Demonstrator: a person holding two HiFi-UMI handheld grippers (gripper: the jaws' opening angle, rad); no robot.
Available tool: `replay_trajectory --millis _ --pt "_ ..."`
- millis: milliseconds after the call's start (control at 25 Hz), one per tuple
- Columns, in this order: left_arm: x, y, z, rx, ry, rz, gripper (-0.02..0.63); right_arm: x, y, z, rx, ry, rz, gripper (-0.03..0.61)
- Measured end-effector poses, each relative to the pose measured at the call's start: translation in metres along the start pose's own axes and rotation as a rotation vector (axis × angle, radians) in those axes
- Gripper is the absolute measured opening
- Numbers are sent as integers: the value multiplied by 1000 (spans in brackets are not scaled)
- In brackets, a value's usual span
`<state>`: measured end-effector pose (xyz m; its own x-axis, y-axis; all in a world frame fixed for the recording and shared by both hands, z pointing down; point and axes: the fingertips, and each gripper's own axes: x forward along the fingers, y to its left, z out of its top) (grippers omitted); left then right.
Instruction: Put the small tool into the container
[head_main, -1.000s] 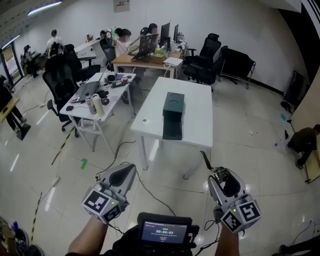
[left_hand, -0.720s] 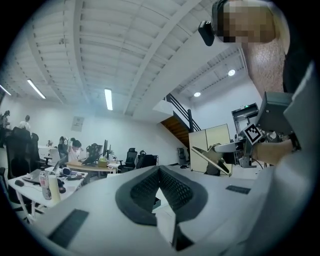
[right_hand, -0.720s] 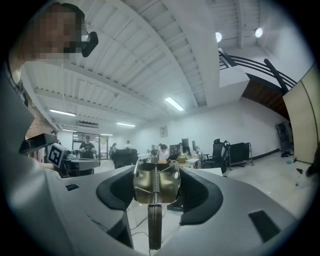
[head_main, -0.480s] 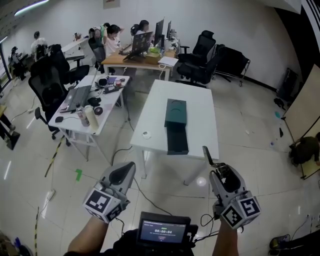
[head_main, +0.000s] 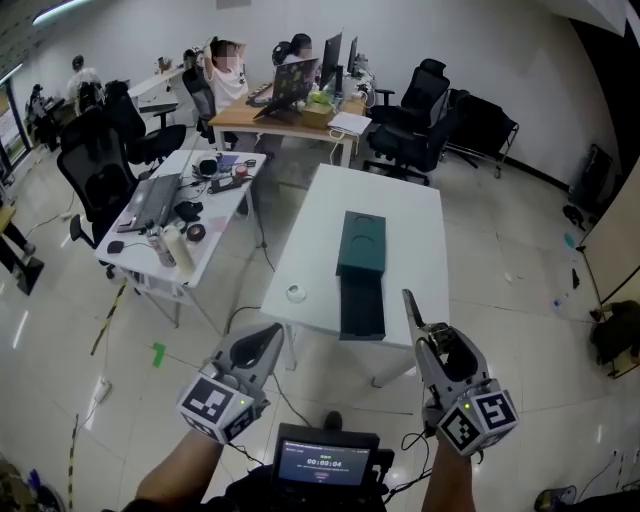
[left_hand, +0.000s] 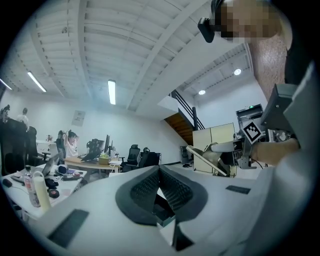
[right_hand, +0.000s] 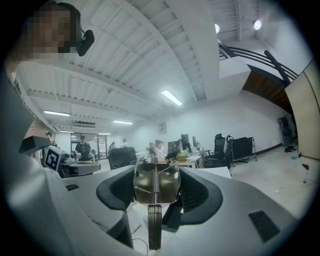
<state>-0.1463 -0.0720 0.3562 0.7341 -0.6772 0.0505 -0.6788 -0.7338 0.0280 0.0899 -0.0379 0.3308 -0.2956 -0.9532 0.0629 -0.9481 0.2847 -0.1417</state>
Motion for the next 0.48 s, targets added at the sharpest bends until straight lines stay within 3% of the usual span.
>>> replay_trajectory --millis 320,480 --pt "114 33 17 41 9 67 9 88 -76 17 21 20 86 255" --pt "157 47 20 23 8 105 9 128 -102 15 27 34 142 255"
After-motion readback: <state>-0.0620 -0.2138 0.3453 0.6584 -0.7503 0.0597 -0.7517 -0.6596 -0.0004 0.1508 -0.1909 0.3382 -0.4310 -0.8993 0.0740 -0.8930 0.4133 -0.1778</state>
